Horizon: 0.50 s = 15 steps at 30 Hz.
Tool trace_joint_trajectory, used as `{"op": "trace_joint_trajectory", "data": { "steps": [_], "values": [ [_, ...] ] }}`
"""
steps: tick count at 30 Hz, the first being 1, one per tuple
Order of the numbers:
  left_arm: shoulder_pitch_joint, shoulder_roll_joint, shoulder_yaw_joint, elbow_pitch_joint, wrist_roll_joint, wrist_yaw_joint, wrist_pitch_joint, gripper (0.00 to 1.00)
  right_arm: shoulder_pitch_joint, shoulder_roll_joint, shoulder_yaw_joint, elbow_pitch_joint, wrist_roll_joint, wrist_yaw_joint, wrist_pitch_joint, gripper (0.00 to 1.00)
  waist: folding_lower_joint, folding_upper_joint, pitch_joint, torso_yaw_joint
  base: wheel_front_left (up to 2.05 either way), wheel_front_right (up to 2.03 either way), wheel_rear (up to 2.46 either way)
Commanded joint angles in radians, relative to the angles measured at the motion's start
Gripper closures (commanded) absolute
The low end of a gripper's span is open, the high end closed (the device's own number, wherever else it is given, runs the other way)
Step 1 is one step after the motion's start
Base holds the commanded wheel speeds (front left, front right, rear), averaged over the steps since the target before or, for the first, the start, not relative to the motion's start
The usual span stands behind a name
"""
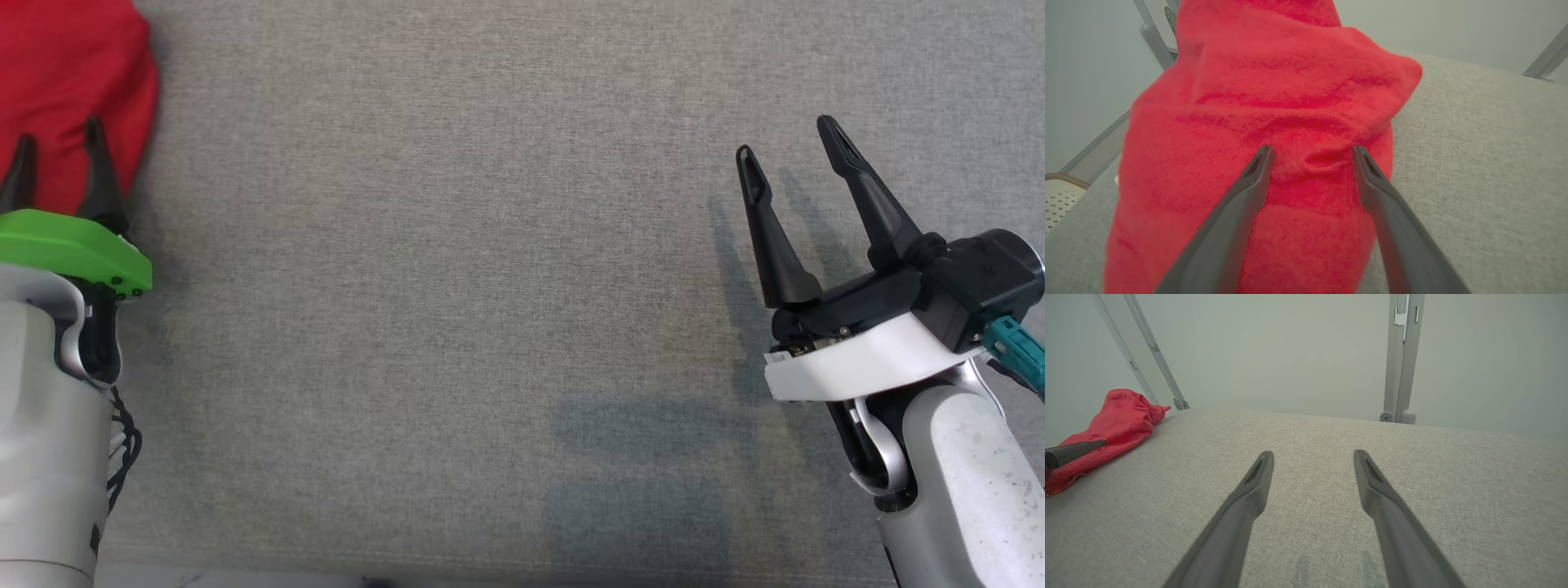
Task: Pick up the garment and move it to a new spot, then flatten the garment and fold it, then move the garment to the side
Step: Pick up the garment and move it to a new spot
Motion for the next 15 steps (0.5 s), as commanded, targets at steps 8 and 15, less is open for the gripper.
{"op": "trace_joint_trajectory", "data": {
  "steps": [8,15],
  "values": [
    [-0.058,-0.001,0.008,0.259,-0.059,-0.021,0.054,0.62,-0.021,0.008,-0.012,0.023,0.005,-0.001,-0.02,0.0,-0.0003,-0.0001,0.052,-0.06,0.0,0.0,0.0],
    [-0.065,0.034,-0.005,0.258,-0.011,-0.019,-0.024,1.0,0.0,0.016,-0.02,0.054,0.009,-0.001,-0.042,0.0,-0.0003,-0.0001,-0.019,-0.065,0.0,0.0,0.0]
  ]
}}
